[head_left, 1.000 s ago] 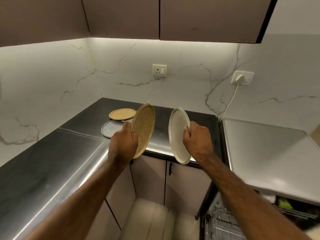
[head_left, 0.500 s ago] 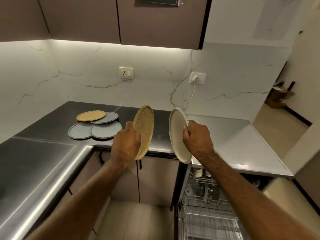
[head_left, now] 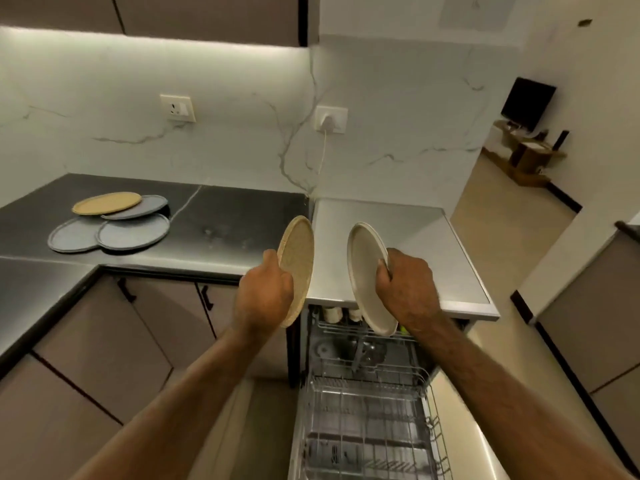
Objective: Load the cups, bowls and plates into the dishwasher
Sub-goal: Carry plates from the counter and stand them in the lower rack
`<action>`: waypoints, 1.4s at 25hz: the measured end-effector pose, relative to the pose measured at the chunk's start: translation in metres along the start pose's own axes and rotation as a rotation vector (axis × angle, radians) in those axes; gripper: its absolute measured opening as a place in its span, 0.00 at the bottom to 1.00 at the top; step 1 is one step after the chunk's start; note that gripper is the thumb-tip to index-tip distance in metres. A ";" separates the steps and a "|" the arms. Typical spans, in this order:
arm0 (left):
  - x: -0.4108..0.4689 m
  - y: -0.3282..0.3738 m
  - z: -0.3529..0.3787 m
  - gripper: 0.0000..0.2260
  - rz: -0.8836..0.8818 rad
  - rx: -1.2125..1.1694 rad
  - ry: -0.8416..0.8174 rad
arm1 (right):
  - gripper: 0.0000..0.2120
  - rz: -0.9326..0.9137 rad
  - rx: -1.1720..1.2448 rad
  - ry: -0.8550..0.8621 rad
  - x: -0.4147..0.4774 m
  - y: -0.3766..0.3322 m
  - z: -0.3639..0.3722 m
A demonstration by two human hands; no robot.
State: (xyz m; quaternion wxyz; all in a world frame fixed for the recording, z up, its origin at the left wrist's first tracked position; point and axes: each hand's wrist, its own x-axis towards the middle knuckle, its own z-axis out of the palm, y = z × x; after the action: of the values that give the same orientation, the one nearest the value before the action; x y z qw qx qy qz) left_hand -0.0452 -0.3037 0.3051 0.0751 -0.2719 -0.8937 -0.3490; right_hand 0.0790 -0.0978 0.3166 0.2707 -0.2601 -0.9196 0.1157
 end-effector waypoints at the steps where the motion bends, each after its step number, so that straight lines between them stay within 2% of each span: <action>1: -0.007 0.009 0.019 0.03 -0.002 -0.004 -0.005 | 0.13 0.013 0.000 -0.026 -0.008 0.023 0.003; 4: -0.032 0.027 0.077 0.06 0.012 -0.022 -0.031 | 0.12 0.055 0.016 -0.126 -0.040 0.084 0.020; 8: -0.069 0.035 0.150 0.04 0.004 -0.085 -0.154 | 0.11 0.159 0.039 -0.236 -0.089 0.149 0.050; 14: -0.113 0.009 0.270 0.08 -0.115 -0.107 -0.287 | 0.14 0.358 -0.028 -0.329 -0.159 0.251 0.128; 20: -0.149 -0.040 0.392 0.08 -0.238 -0.060 -0.346 | 0.13 0.556 -0.030 -0.228 -0.213 0.346 0.217; 24: -0.179 -0.073 0.467 0.05 -0.282 -0.027 -0.375 | 0.14 0.652 -0.055 -0.198 -0.257 0.401 0.273; 30: -0.223 -0.099 0.538 0.06 -0.324 -0.012 -0.436 | 0.14 0.788 -0.035 -0.172 -0.304 0.454 0.328; 32: -0.235 -0.104 0.554 0.08 -0.344 -0.010 -0.466 | 0.15 0.780 0.001 -0.159 -0.313 0.469 0.342; 35: -0.248 -0.110 0.572 0.06 -0.295 -0.033 -0.436 | 0.14 0.765 0.008 -0.129 -0.310 0.481 0.359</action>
State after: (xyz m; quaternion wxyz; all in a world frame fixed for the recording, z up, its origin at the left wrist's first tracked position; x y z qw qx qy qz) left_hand 0.1355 -0.0984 -0.2656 -0.1756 -0.2087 -0.9128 -0.3040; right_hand 0.3013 0.1116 -0.2857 0.1506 -0.5755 -0.7708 0.2281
